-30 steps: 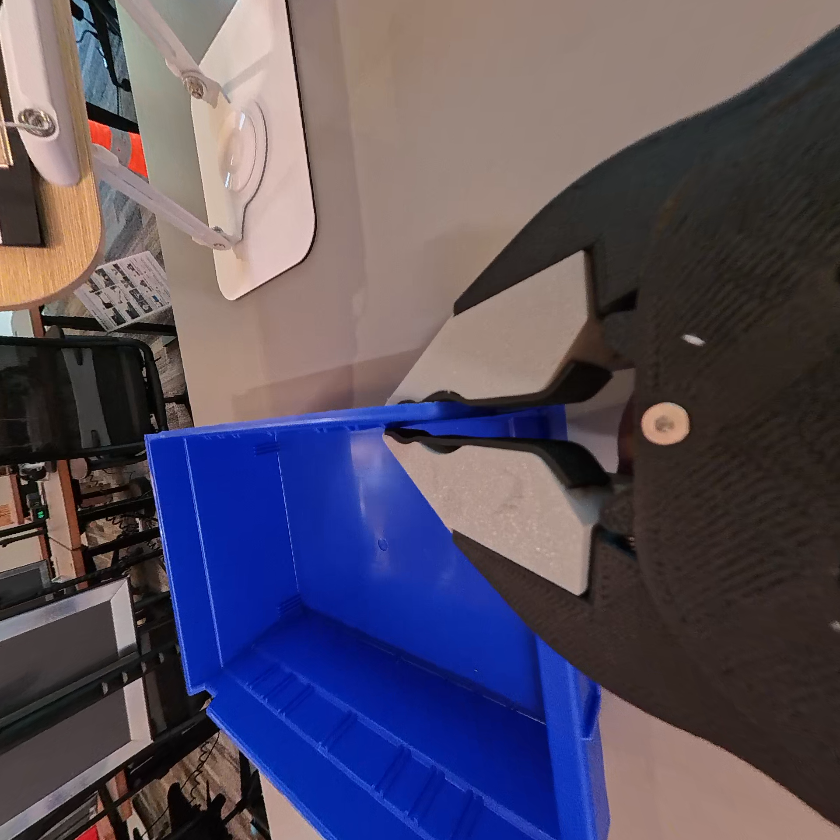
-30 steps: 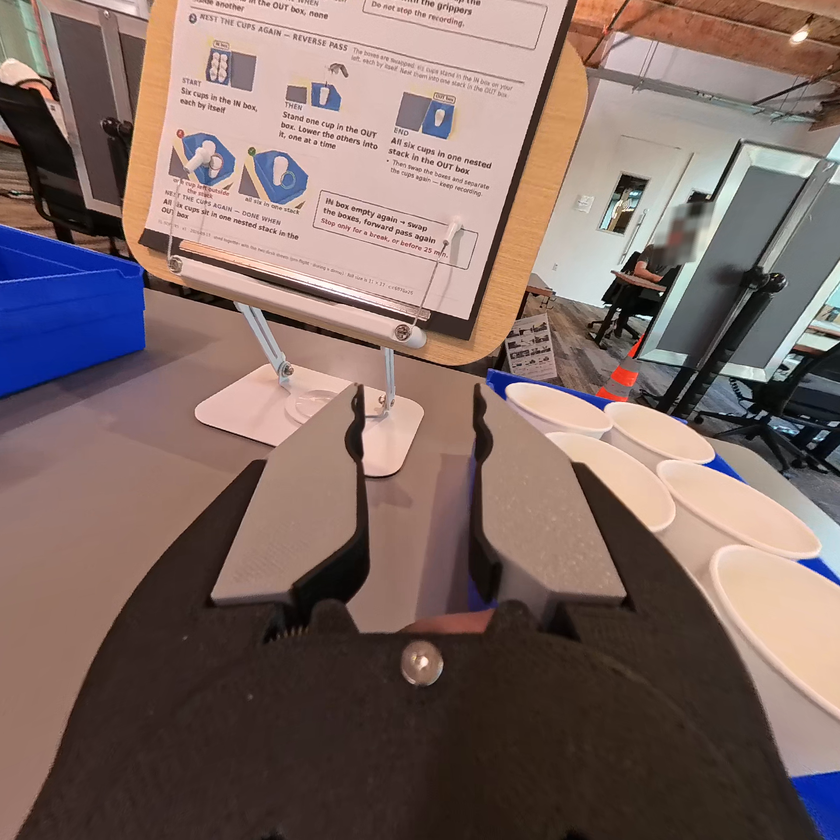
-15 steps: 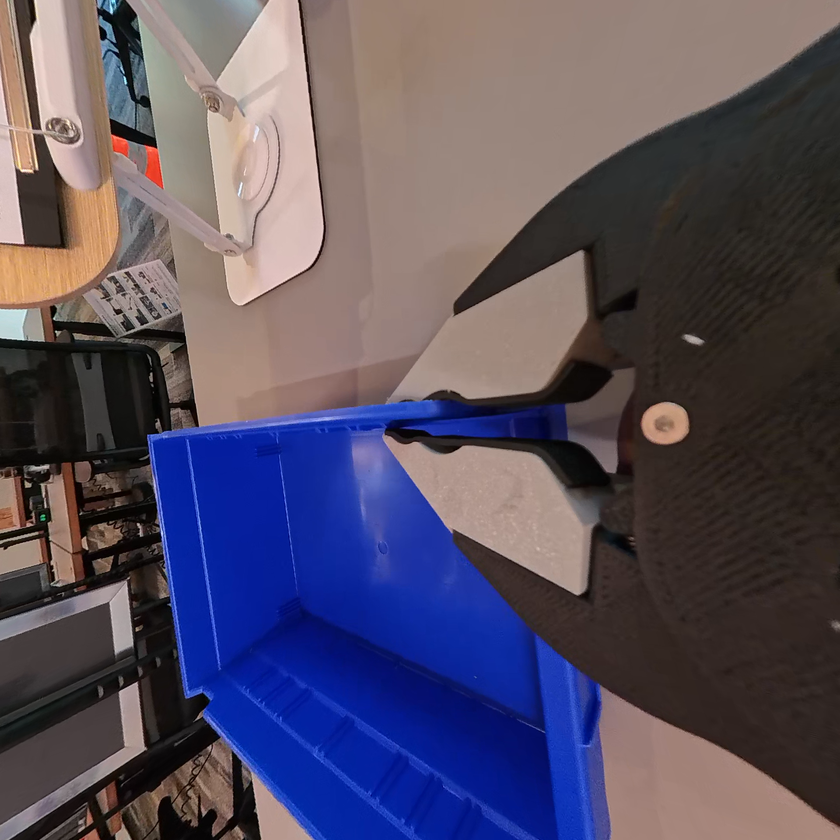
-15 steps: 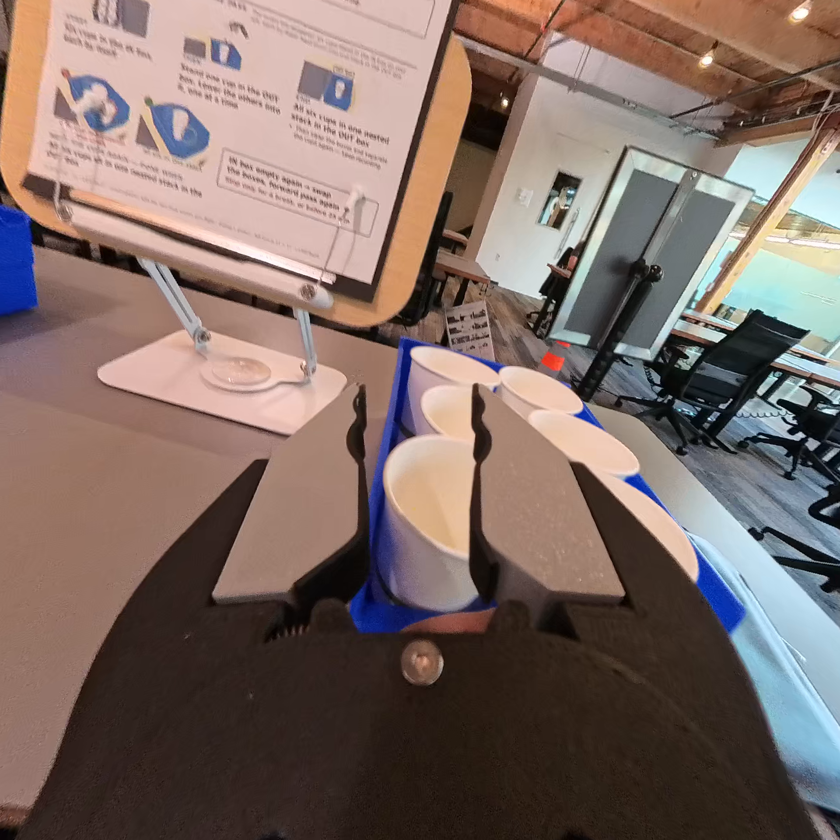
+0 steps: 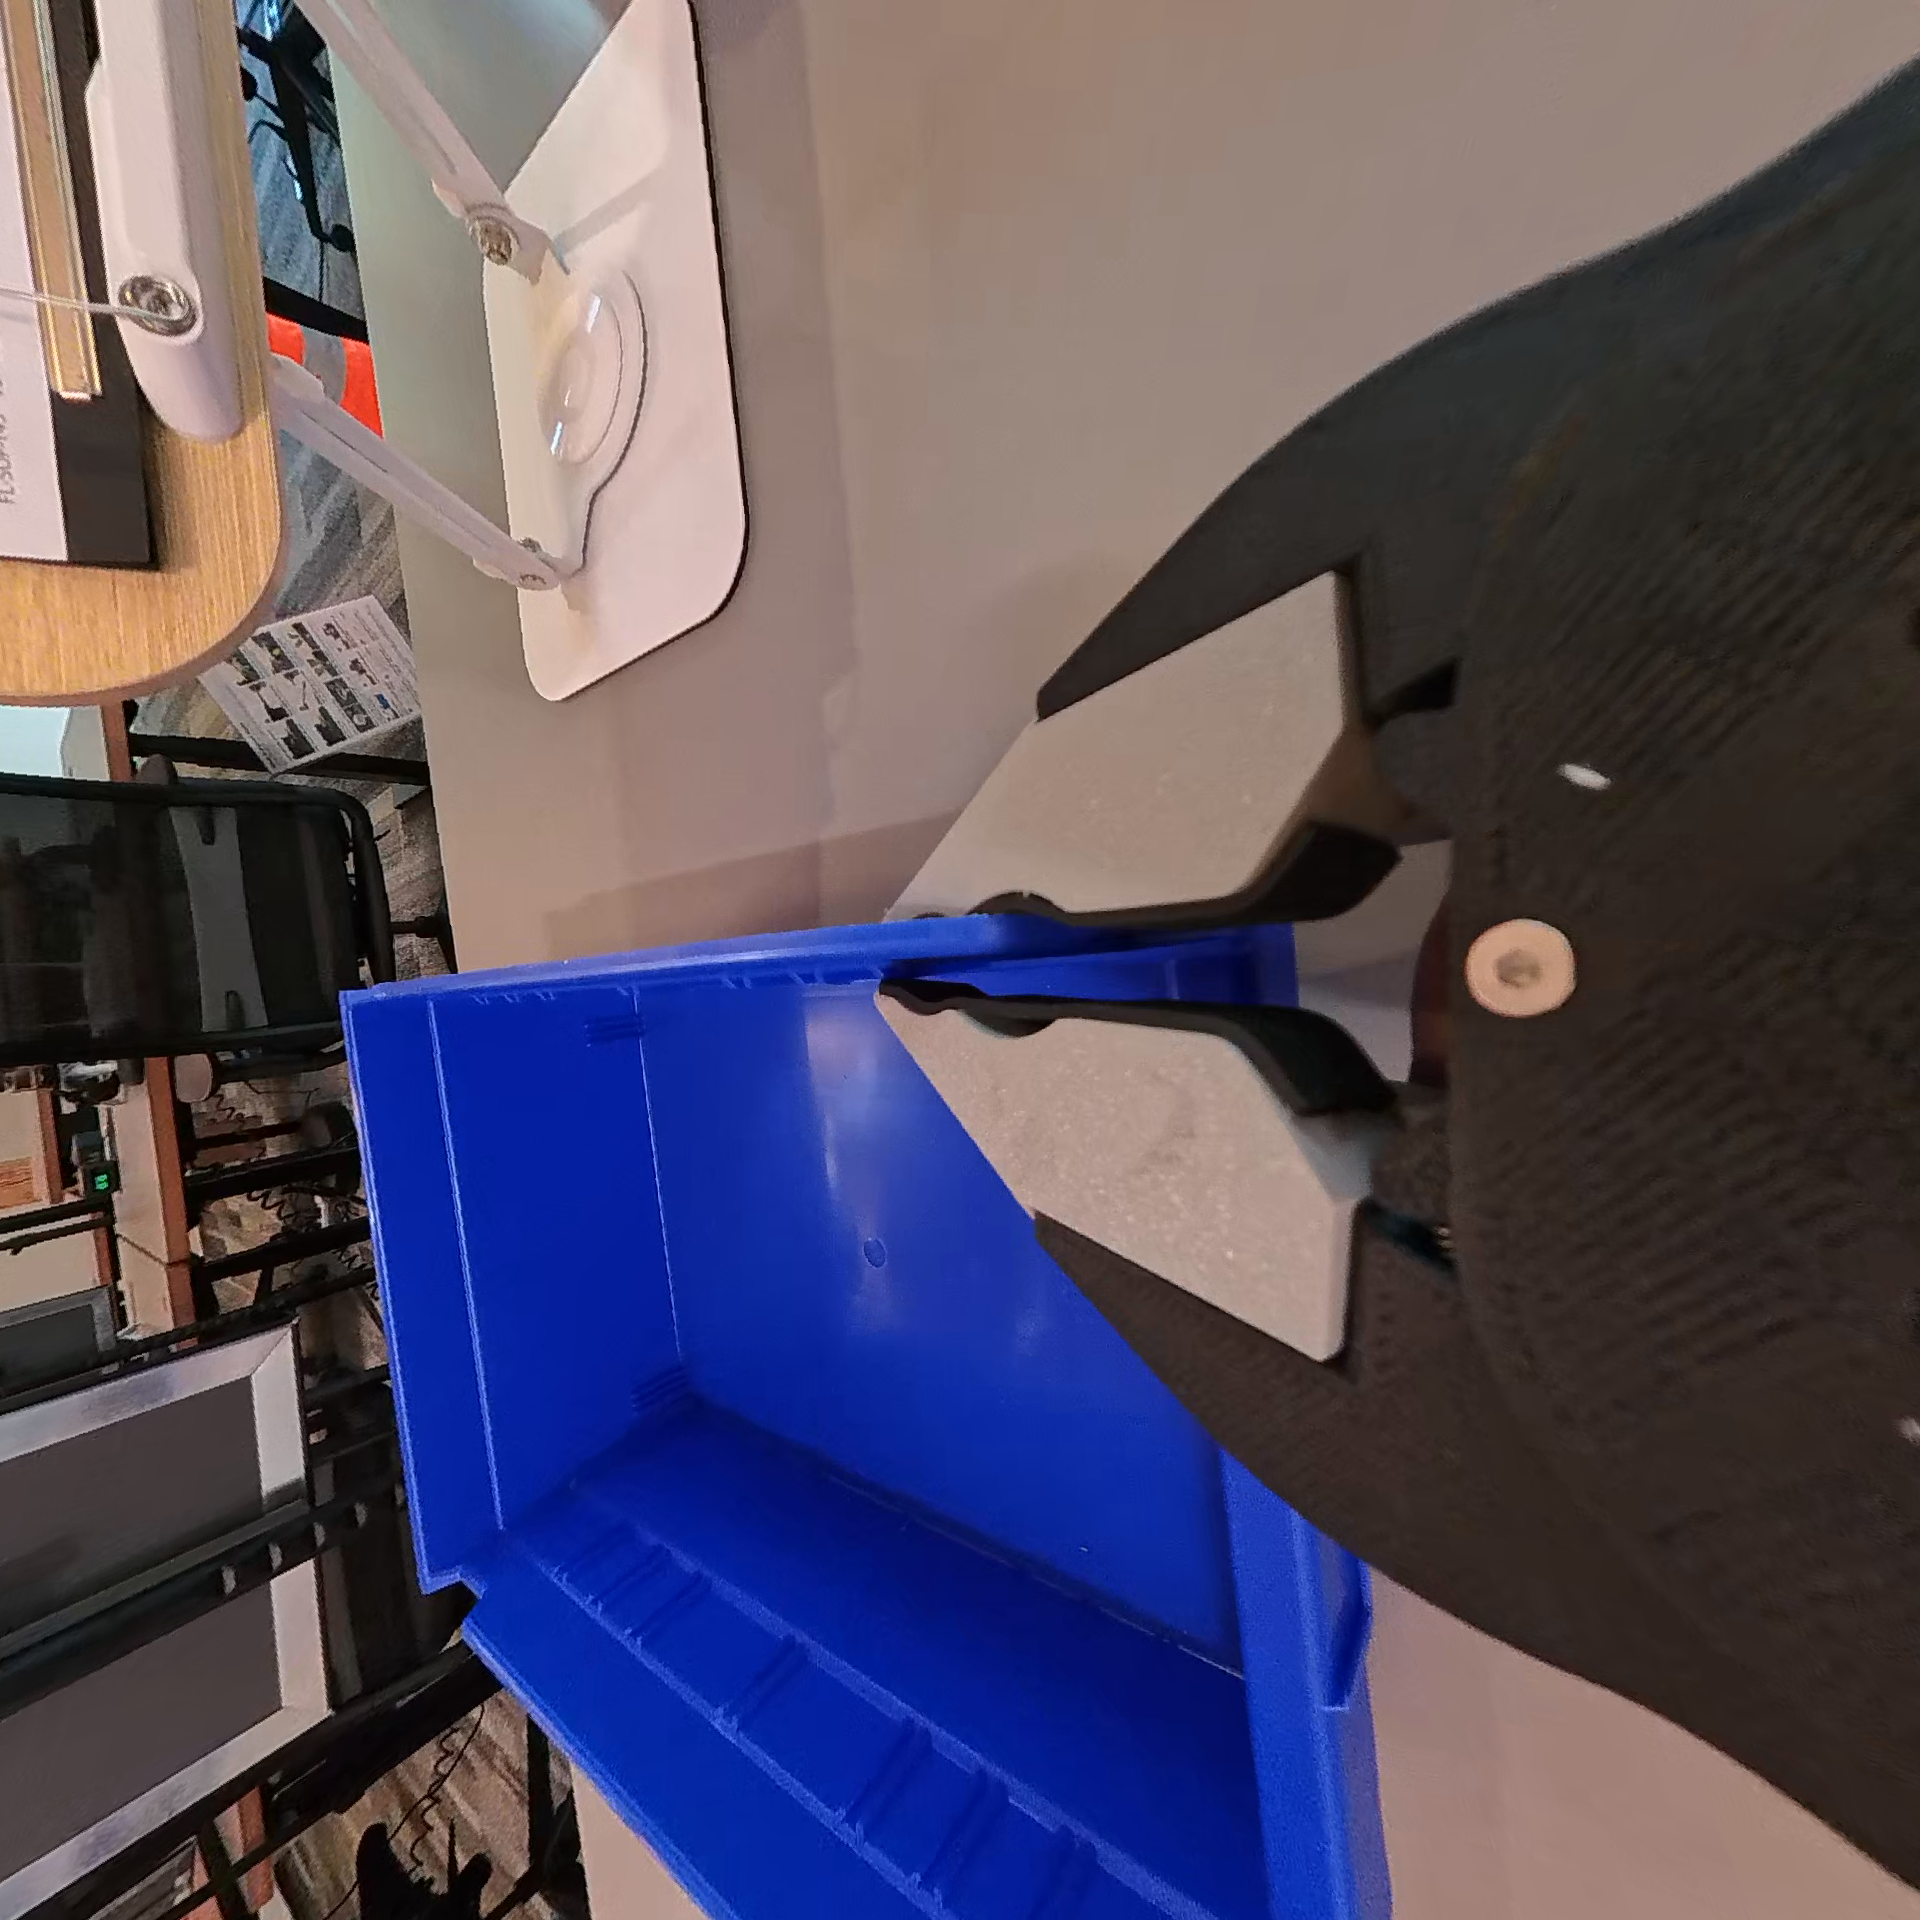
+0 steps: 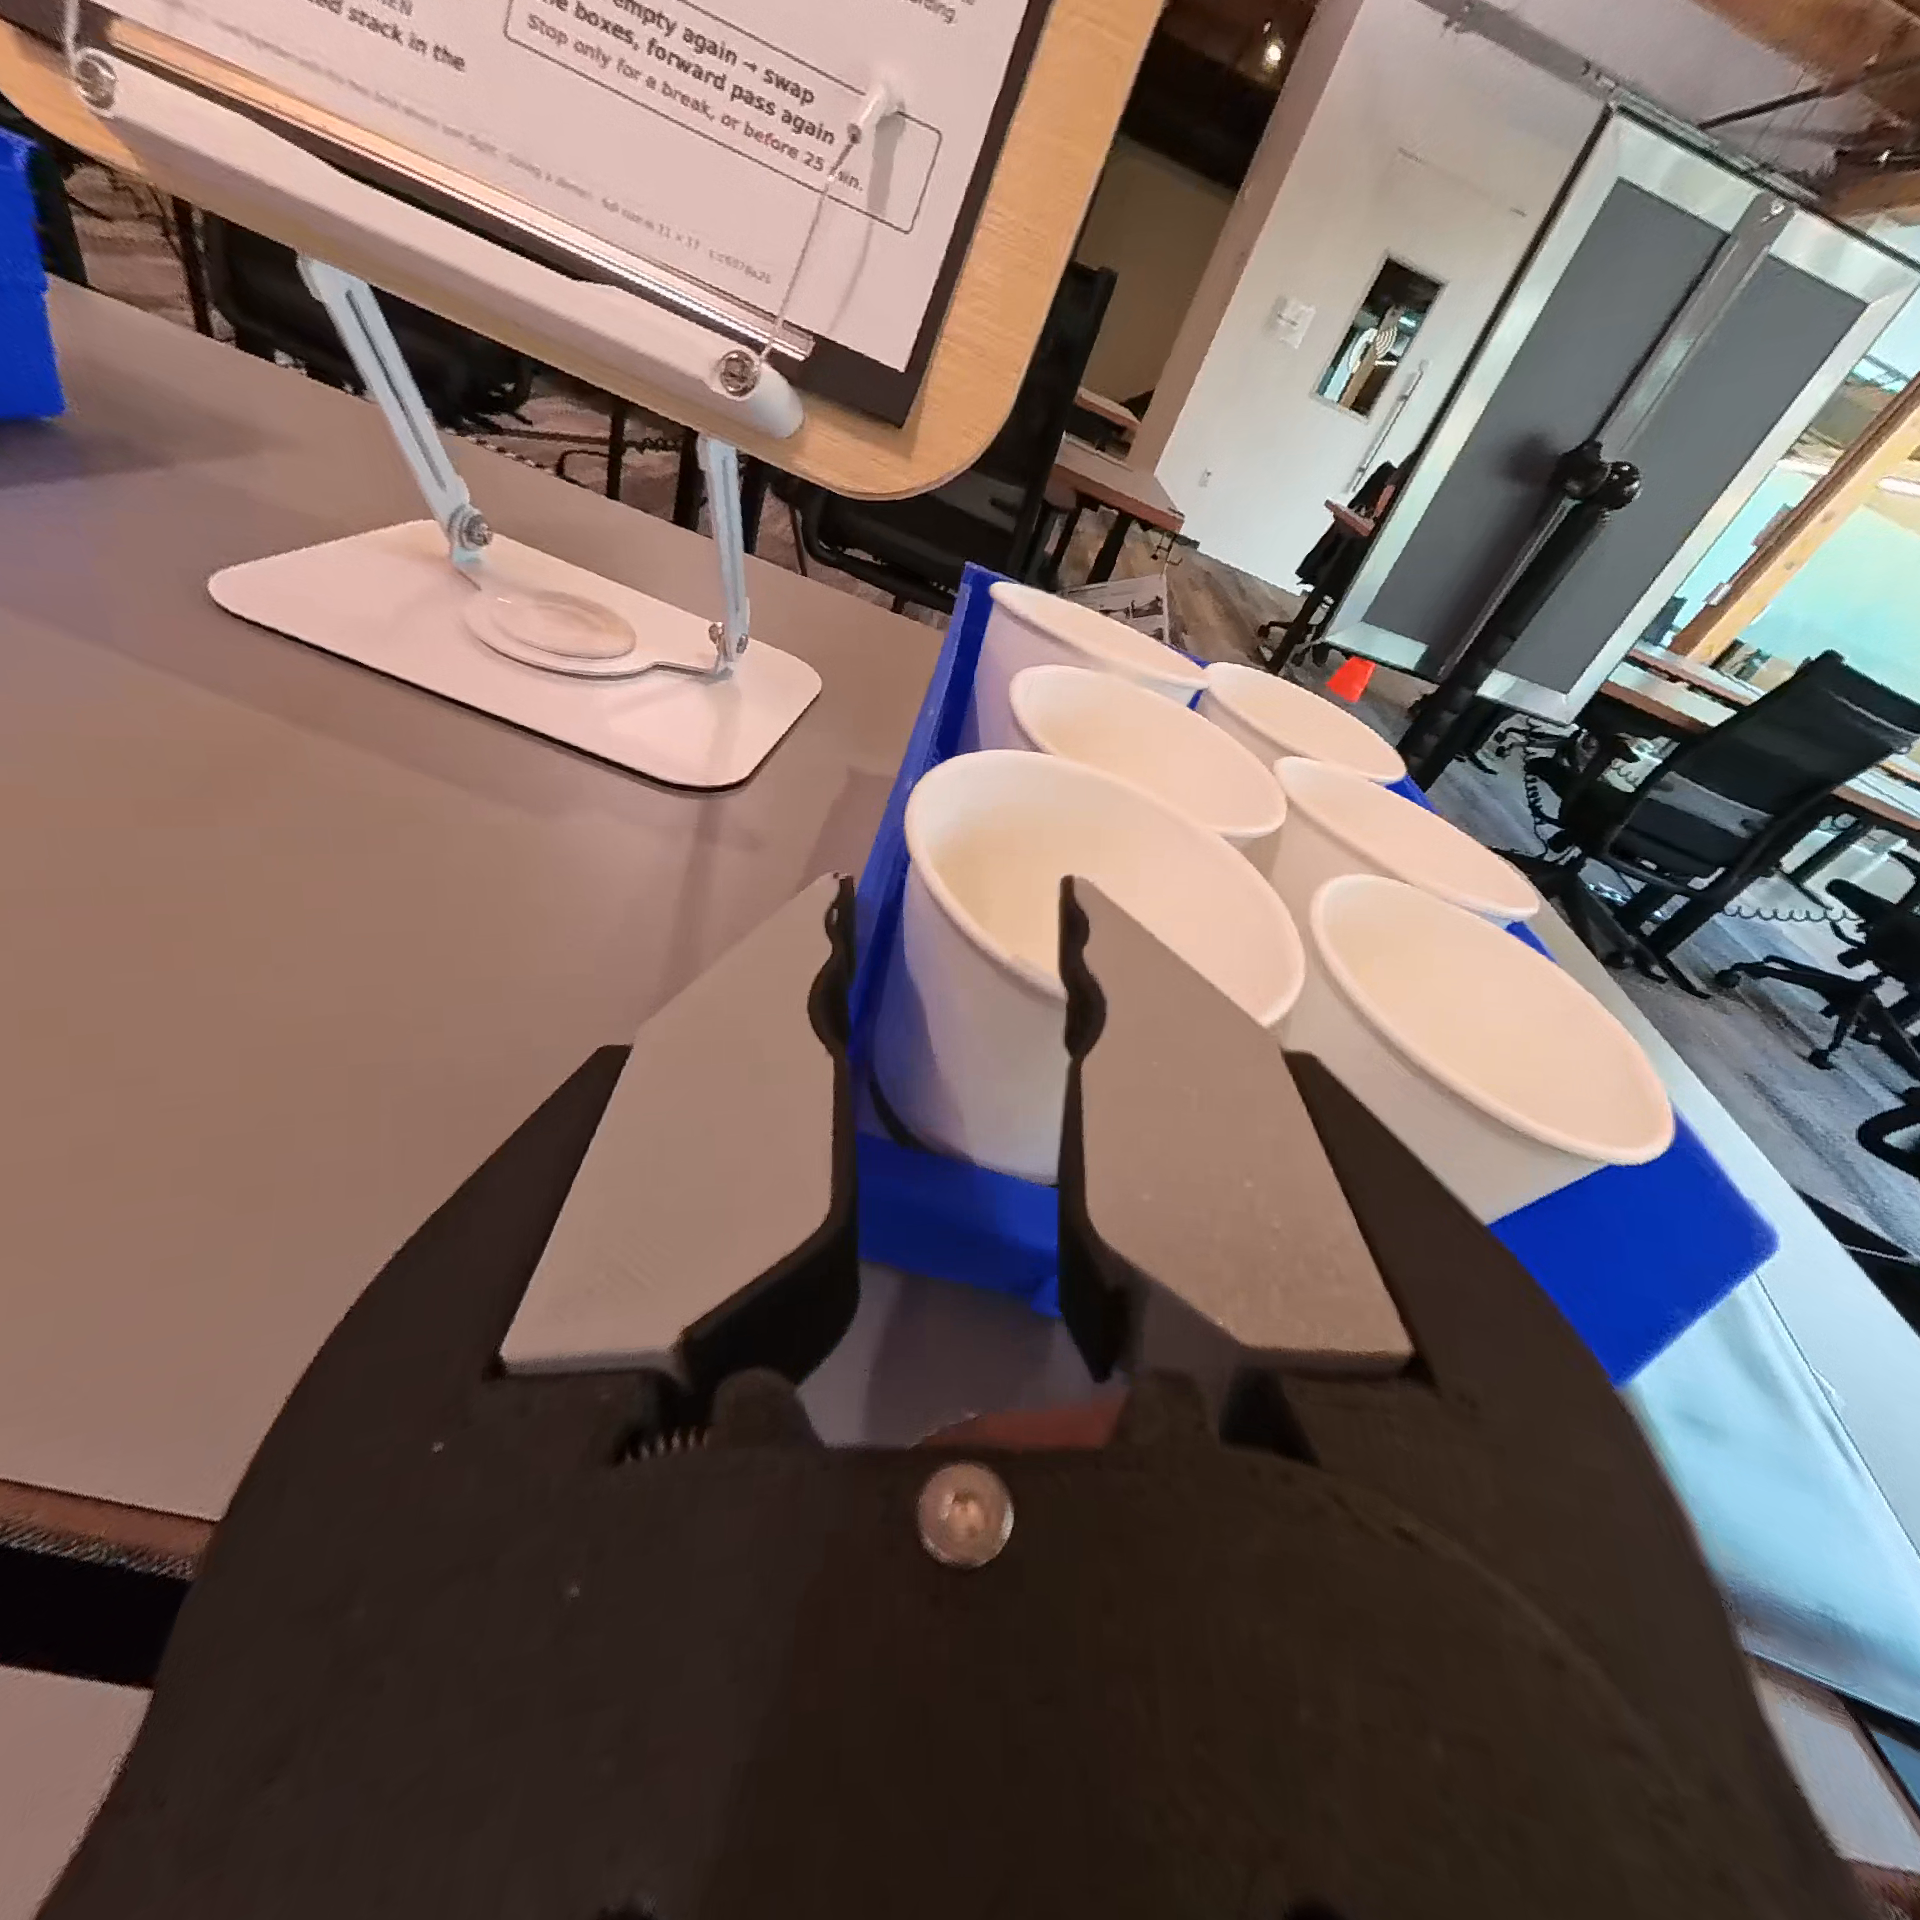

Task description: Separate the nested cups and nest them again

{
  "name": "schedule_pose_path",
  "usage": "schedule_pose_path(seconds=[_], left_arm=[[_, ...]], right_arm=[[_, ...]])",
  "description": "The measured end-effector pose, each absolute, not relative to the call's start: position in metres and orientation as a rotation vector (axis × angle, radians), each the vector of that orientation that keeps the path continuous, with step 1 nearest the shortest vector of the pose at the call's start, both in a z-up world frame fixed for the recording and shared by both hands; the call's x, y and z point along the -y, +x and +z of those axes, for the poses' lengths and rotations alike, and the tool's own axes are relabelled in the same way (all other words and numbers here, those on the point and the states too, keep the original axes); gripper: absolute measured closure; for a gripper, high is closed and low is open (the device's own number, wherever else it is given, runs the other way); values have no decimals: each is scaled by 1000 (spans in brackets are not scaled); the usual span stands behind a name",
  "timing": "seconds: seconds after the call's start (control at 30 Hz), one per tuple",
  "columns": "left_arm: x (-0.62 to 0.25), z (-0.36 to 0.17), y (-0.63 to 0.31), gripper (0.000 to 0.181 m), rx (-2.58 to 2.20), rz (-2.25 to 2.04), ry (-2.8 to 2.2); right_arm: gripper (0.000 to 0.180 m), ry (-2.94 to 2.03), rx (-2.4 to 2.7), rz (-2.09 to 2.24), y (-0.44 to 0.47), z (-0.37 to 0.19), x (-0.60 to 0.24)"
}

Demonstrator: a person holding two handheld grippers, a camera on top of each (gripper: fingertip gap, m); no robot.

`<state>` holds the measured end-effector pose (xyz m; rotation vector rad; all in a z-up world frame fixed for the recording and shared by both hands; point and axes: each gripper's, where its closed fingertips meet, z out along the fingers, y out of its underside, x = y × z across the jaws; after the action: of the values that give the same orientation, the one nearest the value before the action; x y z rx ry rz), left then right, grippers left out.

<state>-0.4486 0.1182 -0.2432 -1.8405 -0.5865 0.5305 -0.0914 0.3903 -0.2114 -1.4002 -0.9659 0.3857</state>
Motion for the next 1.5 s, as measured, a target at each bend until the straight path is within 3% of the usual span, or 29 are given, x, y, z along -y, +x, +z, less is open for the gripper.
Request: schedule_pose_path(seconds=[0.03,0.13,0.23,0.67,1.07,1.13,1.5], left_arm=[[-118,-243,-449,177,587,530,-1840],[-118,-243,-449,177,587,527,-1840],[-118,-244,-448,177,586,527,-1844],[-119,-244,-448,177,585,526,-1845],[-119,-244,-448,177,584,523,-1843],[-119,-244,-448,177,584,522,-1844],[-119,-243,-448,177,584,520,-1844]], right_arm=[[147,-1399,973,388,-93,-212,-388],[133,-1402,1020,446,-100,-216,-377],[130,-1409,1032,467,-104,-217,-372],[144,-1407,980,460,-95,-212,-378],[146,-1338,942,441,-88,-197,-375],[153,-1290,955,483,-91,-192,-366],[150,-1466,1072,433,-101,-234,-371]])
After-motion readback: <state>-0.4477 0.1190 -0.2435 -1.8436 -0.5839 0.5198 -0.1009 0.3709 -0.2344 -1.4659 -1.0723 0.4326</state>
